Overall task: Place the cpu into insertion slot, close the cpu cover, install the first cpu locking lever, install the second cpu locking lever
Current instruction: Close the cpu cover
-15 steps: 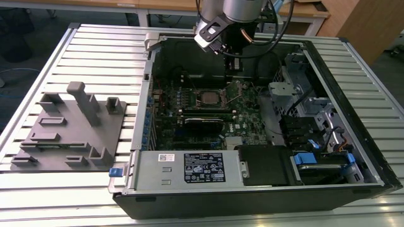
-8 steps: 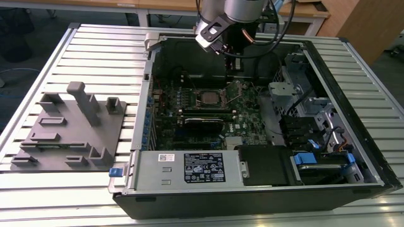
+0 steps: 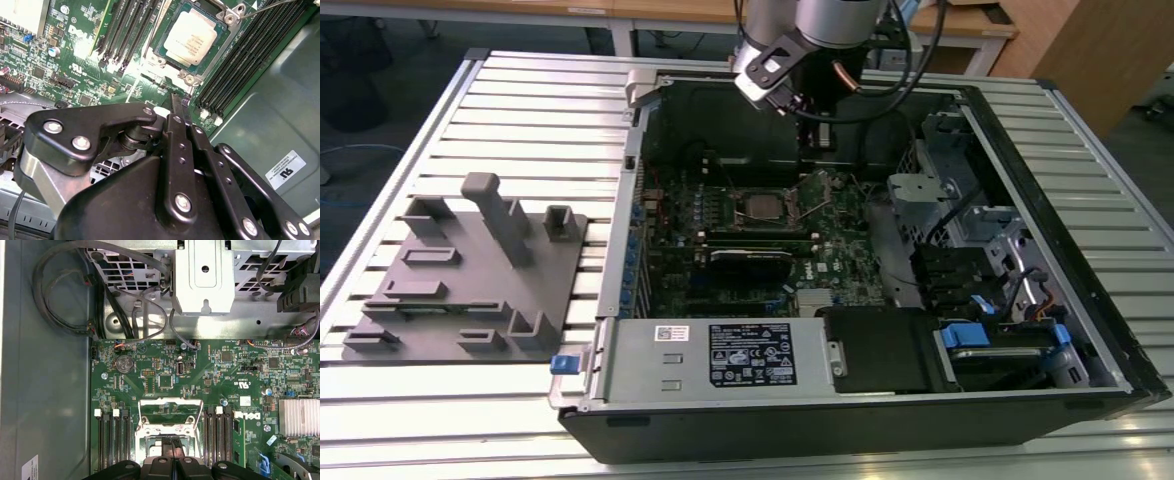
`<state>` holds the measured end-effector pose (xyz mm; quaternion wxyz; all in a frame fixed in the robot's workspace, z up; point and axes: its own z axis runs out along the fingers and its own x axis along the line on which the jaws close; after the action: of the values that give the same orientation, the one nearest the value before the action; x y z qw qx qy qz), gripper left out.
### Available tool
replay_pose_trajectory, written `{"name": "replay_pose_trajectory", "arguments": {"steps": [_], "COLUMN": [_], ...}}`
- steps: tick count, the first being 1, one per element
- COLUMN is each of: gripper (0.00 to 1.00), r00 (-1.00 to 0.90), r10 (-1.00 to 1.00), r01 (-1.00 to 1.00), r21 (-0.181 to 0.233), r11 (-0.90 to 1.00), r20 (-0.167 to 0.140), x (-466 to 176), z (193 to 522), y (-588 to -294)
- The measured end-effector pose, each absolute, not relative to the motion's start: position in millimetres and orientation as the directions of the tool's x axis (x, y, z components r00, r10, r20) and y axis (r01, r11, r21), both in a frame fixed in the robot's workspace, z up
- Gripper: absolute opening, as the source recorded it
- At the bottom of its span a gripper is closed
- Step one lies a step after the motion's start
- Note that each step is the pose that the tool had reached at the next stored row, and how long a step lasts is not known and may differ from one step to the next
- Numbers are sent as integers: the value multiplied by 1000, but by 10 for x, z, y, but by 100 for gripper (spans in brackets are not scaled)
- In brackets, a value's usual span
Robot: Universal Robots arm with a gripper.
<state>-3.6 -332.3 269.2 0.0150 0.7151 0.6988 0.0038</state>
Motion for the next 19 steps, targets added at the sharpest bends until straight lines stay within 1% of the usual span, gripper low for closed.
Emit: {"name": "replay_pose_trajectory", "arguments": {"steps": [19], "gripper": [10], "r00": [23], "r10": [1000], "r01": [999], "r21": [27], "r11": [-23], "r20": [-15], "x": [11], "z": [2690], "y": [-3322]}}
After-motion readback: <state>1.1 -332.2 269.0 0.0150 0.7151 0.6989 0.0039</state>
